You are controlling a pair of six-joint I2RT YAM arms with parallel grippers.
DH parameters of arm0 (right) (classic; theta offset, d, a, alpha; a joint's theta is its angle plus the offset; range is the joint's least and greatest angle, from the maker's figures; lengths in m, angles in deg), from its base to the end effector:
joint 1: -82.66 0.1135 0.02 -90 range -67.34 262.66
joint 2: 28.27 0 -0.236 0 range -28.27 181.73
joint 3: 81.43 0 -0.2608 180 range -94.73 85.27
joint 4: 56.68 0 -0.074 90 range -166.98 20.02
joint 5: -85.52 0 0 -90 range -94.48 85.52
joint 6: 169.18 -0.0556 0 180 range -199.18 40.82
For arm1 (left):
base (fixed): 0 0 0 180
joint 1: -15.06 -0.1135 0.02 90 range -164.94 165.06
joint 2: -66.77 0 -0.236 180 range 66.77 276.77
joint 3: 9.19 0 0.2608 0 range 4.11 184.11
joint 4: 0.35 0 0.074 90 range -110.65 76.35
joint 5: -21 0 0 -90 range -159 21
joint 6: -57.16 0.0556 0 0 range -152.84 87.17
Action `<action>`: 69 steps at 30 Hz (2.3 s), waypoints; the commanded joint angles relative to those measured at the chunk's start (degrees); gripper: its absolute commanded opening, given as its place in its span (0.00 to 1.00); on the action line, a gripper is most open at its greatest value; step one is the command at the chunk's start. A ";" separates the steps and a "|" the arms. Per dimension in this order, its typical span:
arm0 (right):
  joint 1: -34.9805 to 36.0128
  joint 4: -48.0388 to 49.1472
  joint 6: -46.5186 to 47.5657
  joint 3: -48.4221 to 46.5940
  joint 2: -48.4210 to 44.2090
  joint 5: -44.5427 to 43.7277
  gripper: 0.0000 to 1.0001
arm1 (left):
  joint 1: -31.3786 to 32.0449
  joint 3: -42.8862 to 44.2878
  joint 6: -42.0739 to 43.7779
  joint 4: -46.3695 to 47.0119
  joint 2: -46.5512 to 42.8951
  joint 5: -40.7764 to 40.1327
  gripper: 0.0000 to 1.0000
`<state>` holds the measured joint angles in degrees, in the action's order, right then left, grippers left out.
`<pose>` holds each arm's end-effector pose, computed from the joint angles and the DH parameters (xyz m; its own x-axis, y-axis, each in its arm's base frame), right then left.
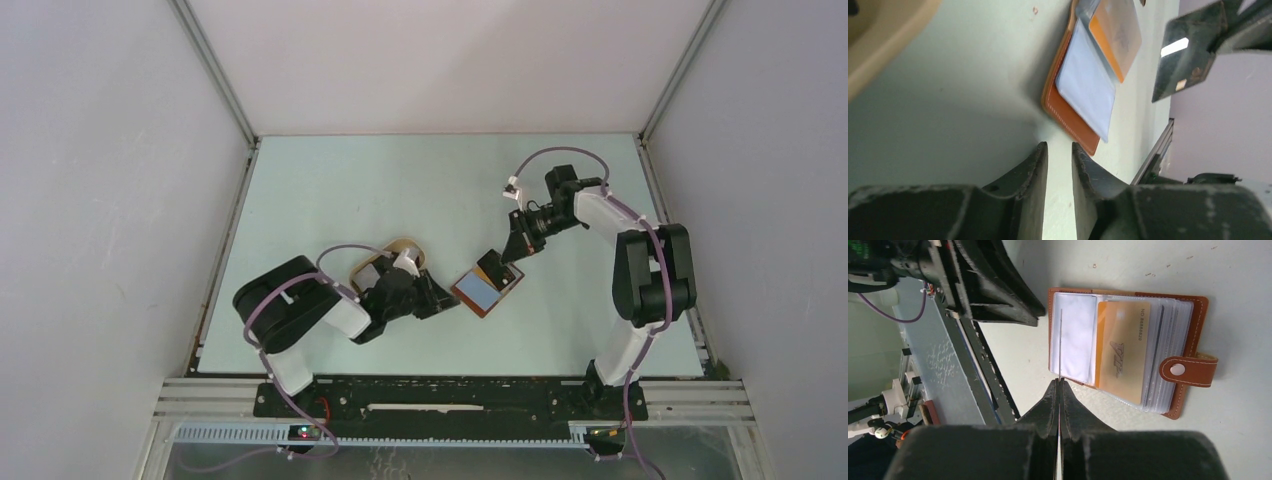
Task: Put the credit cards into the card holder
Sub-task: Insert the credit card into the card holder.
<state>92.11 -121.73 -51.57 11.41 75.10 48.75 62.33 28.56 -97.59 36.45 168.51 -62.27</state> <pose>0.3294 0.1000 0.1643 -0.7628 -0.4082 -0.5016 -0.6453 0.4303 0.6312 0.1970 -0.2228 0.0511 -0.8560 -0.3971 -0.3310 0.0609 0.5584 -0.8274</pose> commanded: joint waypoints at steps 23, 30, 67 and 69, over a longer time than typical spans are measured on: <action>2.28 11.05 -5.47 2.45 3.68 -7.17 0.00 | 4.07 11.64 15.36 -10.36 -4.36 0.04 0.20; 2.68 8.82 -4.03 1.36 5.17 -6.90 0.00 | 4.14 12.31 15.38 -10.64 1.68 0.83 0.16; 1.10 12.56 -11.34 2.84 6.40 -4.04 0.00 | 4.02 8.13 13.64 -9.16 2.78 -0.33 0.09; 0.55 13.62 -11.93 3.54 5.37 -3.21 0.00 | 4.00 7.95 13.32 -8.70 2.92 -0.24 0.09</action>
<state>93.75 -111.61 -61.47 13.79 82.92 43.46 66.22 38.13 -84.04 27.60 170.41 -62.32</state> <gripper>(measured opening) 0.006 0.090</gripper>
